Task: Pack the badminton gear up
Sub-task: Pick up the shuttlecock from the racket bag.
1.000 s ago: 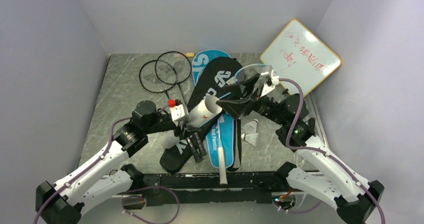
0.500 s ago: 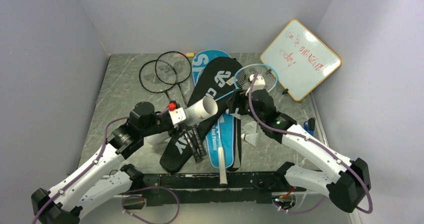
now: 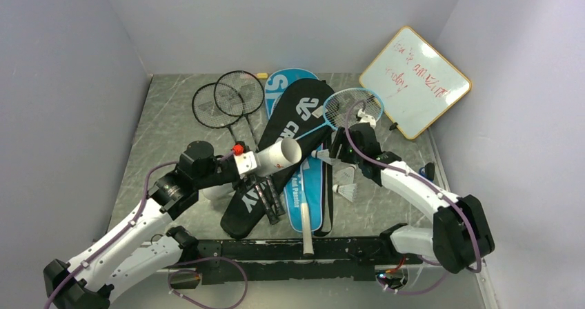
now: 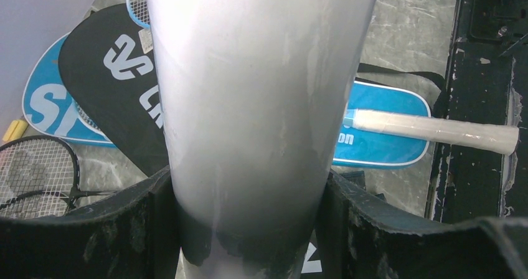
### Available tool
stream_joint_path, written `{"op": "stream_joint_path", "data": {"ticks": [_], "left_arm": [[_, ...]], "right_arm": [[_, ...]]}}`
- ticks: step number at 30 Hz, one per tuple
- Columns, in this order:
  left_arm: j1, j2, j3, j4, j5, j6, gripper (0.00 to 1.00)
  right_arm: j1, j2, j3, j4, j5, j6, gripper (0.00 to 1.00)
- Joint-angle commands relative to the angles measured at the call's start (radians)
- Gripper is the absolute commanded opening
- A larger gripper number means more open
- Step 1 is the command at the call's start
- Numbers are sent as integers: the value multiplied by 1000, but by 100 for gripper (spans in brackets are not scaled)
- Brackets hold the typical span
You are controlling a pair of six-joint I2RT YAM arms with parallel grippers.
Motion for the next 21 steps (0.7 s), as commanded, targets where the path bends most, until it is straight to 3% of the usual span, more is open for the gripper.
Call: {"op": "stream_joint_path", "data": {"ticks": [1,8,17,21], "left_arm": [[3,-16,-5,35,25,23,17],[3,-14,-8,34,34,24,17],[6,-24,-12,39,28,23,17],[7,-18,-9,36,28,23,17]], "right_arm": [[-54,30,-23,113,-145,44,64],[-83,95,-40,189,-219,76,55],[-91,154,-20,223,-224,95,51],[-92,172,-9,228,-260,101,40]]}}
